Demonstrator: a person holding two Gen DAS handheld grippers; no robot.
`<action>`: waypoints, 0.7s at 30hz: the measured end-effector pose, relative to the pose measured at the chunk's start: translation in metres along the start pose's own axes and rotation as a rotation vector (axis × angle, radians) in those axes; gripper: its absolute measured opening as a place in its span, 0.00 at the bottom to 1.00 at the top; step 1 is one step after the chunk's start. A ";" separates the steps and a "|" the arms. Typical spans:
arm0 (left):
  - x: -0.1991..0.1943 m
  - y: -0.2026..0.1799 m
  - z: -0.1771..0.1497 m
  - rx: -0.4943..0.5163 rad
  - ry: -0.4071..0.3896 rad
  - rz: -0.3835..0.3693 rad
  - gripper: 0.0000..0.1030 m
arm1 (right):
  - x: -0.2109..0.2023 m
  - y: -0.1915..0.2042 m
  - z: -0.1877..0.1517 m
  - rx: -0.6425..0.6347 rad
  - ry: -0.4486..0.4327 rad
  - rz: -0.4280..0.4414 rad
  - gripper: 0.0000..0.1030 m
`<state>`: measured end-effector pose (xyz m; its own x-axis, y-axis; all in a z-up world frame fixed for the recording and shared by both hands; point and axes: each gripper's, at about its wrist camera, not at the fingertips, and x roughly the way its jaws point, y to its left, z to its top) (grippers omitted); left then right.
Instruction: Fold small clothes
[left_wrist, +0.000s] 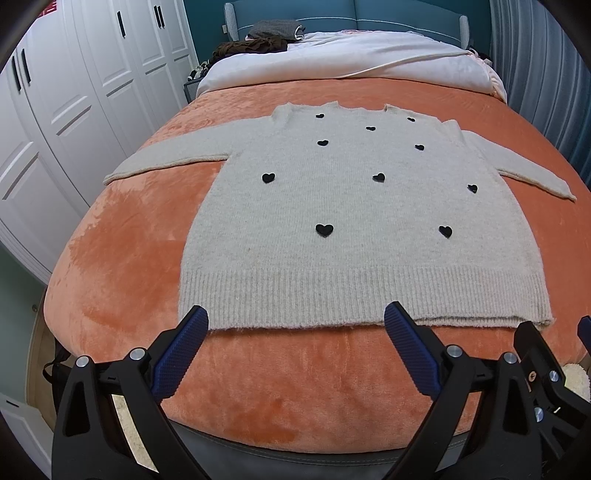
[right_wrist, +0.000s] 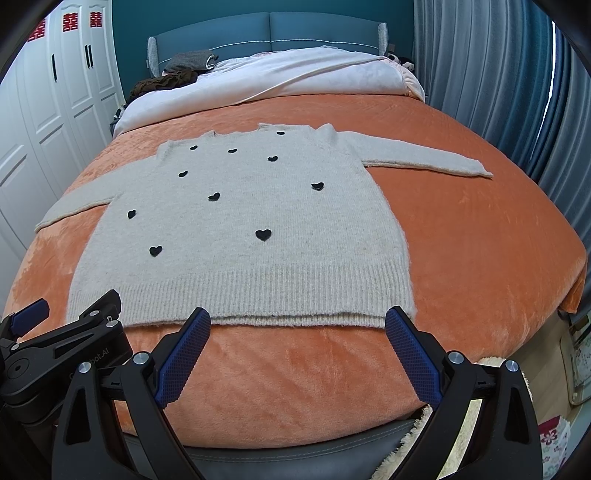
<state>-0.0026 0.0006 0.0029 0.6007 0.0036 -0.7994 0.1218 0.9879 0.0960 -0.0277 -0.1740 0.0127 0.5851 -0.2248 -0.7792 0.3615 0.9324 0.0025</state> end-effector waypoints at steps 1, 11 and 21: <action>0.000 0.000 0.000 0.000 0.000 0.000 0.91 | 0.000 0.000 0.000 0.001 0.001 0.001 0.92; 0.013 0.003 -0.003 -0.038 0.035 -0.023 0.94 | 0.015 -0.006 0.002 0.009 0.046 0.054 0.92; 0.046 0.027 0.010 -0.150 0.156 -0.134 0.95 | 0.111 -0.186 0.102 0.382 0.075 0.080 0.91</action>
<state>0.0362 0.0263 -0.0251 0.4563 -0.1165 -0.8822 0.0661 0.9931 -0.0970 0.0441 -0.4014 -0.0102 0.5725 -0.1212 -0.8109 0.5696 0.7702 0.2870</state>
